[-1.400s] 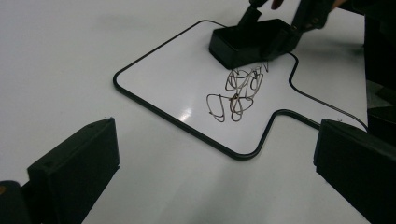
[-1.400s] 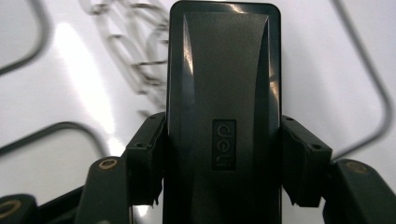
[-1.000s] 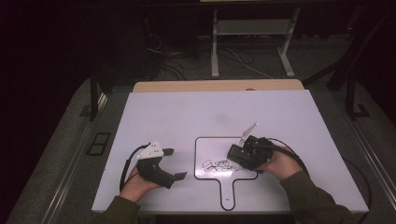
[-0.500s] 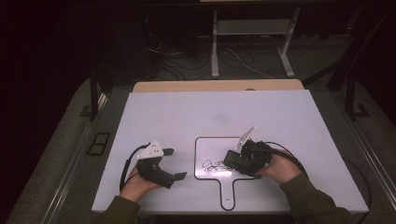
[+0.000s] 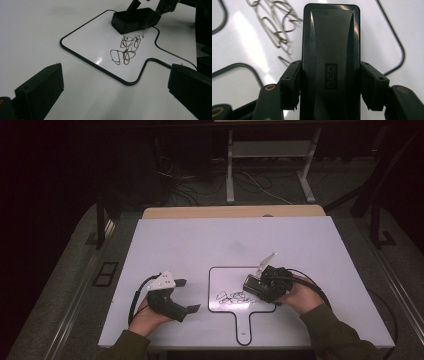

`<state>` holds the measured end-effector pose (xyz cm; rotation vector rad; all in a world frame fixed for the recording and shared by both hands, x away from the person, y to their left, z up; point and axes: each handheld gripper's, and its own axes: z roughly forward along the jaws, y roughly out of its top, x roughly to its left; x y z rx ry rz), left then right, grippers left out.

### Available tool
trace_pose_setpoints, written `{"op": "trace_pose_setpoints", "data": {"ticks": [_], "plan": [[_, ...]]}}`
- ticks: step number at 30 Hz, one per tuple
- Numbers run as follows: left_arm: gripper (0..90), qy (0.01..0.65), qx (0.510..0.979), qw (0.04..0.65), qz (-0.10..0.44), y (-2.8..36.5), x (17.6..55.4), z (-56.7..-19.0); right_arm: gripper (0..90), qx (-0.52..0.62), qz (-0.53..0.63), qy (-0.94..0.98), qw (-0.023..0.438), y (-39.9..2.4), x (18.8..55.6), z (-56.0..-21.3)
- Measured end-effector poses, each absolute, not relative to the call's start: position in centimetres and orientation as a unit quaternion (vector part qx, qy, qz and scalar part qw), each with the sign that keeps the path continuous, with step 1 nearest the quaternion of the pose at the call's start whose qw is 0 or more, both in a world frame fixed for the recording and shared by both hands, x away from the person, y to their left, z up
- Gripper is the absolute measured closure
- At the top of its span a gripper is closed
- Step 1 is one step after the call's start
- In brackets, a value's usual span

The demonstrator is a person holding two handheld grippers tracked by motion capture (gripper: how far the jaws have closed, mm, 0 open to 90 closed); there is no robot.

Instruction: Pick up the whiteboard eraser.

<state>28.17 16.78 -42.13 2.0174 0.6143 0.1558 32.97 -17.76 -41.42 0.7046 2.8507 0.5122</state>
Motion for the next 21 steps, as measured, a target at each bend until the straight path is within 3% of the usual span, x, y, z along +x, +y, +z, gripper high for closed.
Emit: {"op": "trace_pose_setpoints", "data": {"ticks": [8,21], "plan": [[0.0,0.252,0.831,0.491,0.065,16.7,28.1,-42.1,38.8,0.202,0.172,0.962,0.067,-15.5,31.7,-41.4],[0.0,0.251,0.832,0.49,0.064,16.6,28.1,-42.2,38.7,0.244,0.183,0.95,0.066,-16.8,35.3,-41.5]]}}
